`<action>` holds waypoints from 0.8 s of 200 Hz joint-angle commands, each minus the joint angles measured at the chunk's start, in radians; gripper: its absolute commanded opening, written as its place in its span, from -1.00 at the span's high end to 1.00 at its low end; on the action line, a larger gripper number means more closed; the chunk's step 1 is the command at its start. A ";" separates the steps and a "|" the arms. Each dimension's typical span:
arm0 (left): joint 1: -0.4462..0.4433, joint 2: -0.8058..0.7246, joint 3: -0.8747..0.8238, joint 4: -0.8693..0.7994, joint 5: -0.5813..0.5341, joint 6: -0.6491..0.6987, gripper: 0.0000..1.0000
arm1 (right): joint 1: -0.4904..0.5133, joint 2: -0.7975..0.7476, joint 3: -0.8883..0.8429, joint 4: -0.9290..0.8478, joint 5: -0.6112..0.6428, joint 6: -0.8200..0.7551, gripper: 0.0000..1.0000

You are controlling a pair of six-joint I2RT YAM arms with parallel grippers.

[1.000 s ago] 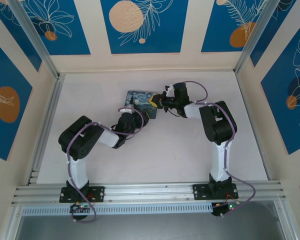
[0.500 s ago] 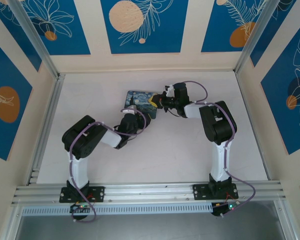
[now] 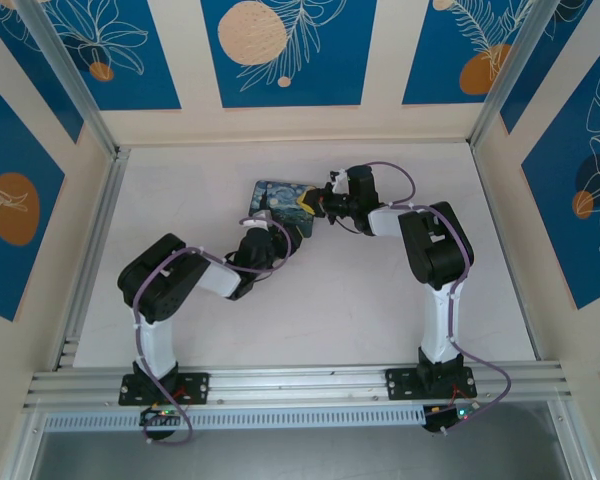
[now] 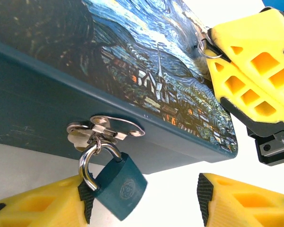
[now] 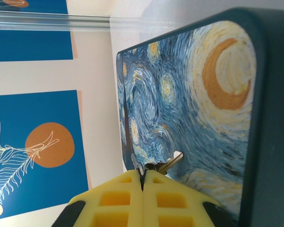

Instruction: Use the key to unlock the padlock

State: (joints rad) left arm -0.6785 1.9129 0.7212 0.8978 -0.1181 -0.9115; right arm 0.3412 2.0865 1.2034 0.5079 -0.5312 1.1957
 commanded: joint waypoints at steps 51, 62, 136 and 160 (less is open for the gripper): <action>-0.010 -0.003 -0.008 0.044 -0.025 -0.013 -0.35 | 0.003 0.042 -0.005 -0.034 -0.014 -0.004 1.00; -0.010 0.004 -0.005 0.040 -0.025 -0.012 -0.31 | 0.002 0.041 -0.005 -0.034 -0.014 -0.004 1.00; -0.008 0.063 0.027 -0.026 -0.083 -0.013 -0.11 | 0.002 0.044 0.001 -0.037 -0.014 -0.002 1.00; -0.009 0.070 0.026 -0.030 -0.108 -0.018 -0.04 | 0.003 0.044 0.001 -0.040 -0.015 -0.004 1.00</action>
State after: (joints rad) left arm -0.6792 1.9526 0.7319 0.8902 -0.1787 -0.9192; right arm 0.3408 2.0872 1.2034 0.5087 -0.5323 1.1957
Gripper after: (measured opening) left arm 0.538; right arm 0.060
